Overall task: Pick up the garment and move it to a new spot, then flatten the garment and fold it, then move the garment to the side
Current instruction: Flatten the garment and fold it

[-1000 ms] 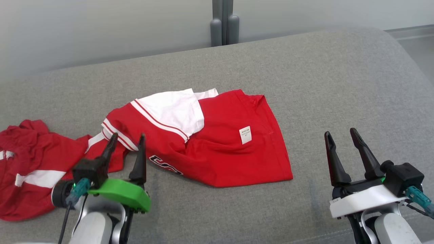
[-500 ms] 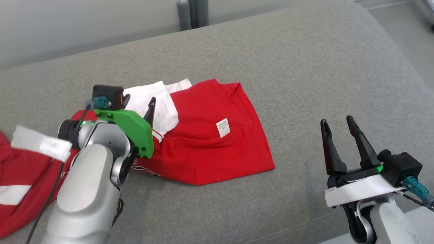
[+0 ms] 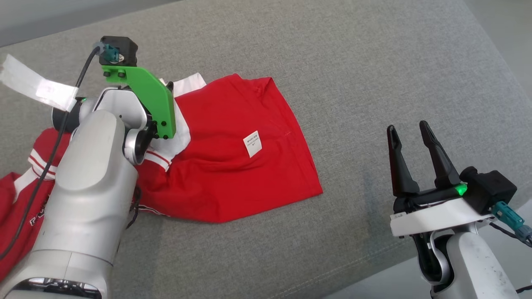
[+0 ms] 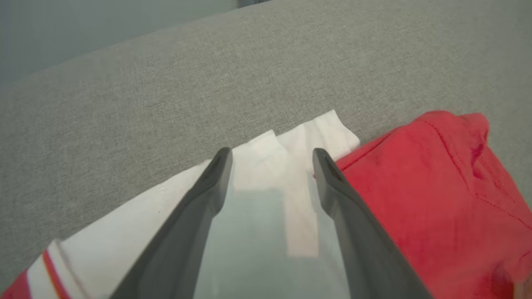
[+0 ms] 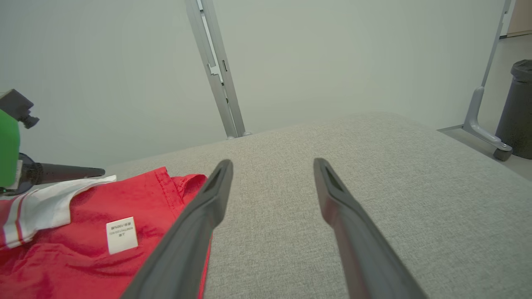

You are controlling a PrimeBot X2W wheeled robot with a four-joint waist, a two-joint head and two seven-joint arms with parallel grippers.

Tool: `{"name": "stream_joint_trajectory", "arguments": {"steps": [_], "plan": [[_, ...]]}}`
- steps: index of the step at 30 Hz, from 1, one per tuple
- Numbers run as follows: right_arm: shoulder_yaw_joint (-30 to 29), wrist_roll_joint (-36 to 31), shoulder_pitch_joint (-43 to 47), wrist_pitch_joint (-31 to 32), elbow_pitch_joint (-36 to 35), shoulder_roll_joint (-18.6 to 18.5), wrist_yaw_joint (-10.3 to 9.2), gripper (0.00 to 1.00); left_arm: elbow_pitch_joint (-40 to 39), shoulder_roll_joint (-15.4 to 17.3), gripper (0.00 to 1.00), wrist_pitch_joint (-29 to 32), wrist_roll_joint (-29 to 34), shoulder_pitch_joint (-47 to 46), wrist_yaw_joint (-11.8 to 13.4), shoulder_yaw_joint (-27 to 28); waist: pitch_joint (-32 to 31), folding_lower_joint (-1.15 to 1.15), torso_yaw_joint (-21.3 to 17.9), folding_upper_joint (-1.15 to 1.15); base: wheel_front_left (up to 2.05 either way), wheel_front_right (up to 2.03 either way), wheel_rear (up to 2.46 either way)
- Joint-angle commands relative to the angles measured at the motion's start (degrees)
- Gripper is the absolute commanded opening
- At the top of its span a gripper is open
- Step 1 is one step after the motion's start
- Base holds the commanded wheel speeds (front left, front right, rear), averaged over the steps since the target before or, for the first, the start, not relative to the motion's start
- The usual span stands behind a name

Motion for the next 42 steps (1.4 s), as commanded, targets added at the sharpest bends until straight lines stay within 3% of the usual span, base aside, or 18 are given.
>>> {"name": "stream_joint_trajectory", "arguments": {"steps": [1,12,19,20,22,27,28,29,30,42], "plan": [[0.0,-0.3,-0.6,0.0,-0.1,0.1,0.00,1.00,1.1,0.0,1.00,0.5,-0.4,-1.6,0.2,0.0,1.9,0.00,-1.7,-0.01,0.00,0.00,0.00],[0.3,-0.4,-1.4,0.0,-0.2,0.9,0.00,1.00,13.6,0.1,1.00,3.8,2.5,-9.2,3.3,-2.7,3.4,0.00,-3.4,-0.01,0.00,0.00,0.00],[-0.6,-0.4,-0.7,0.0,-0.1,1.2,0.00,1.00,17.2,-0.2,1.00,2.6,2.1,-10.4,2.5,-3.2,3.2,0.00,-3.3,-0.01,0.00,0.00,0.00],[-0.7,-0.4,-0.7,0.0,0.0,1.2,0.00,1.00,17.6,-0.4,0.90,2.5,1.9,-10.6,2.4,-3.3,3.1,0.00,-3.2,-0.01,0.00,0.00,0.00],[-0.5,-0.6,-0.8,0.0,0.0,1.2,0.00,1.00,18.2,-0.7,0.49,2.3,1.8,-10.7,2.0,-3.5,2.9,0.00,-3.1,-0.01,0.00,0.00,0.00],[-0.4,-0.7,-0.9,0.0,0.0,1.2,0.00,1.00,19.4,-1.2,0.21,1.1,1.4,-11.4,1.2,-3.9,2.5,0.00,-2.8,-0.01,0.00,0.00,0.00],[-0.4,-0.7,-0.9,0.0,0.0,1.2,0.00,1.00,19.4,-1.2,0.21,1.1,1.4,-11.4,1.2,-3.9,2.5,0.00,-2.8,-0.01,0.00,0.00,0.00],[-0.4,-0.7,-0.8,0.0,0.1,1.2,0.00,1.00,19.7,-1.3,0.05,0.9,1.4,-11.5,1.1,-4.0,2.5,0.00,-2.8,-0.01,0.00,0.00,0.00],[-0.4,-0.7,-0.9,0.0,0.2,1.2,0.00,1.00,19.9,-1.3,0.00,0.7,1.3,-11.5,0.9,-4.1,2.4,0.00,-2.8,-0.01,0.00,0.00,0.00],[-1.0,-0.9,-0.2,0.0,0.9,0.6,0.00,1.00,21.8,-2.9,0.00,-4.3,0.1,-11.7,-1.1,-4.9,-0.2,0.00,-0.3,-0.01,0.00,0.00,0.00]]}}
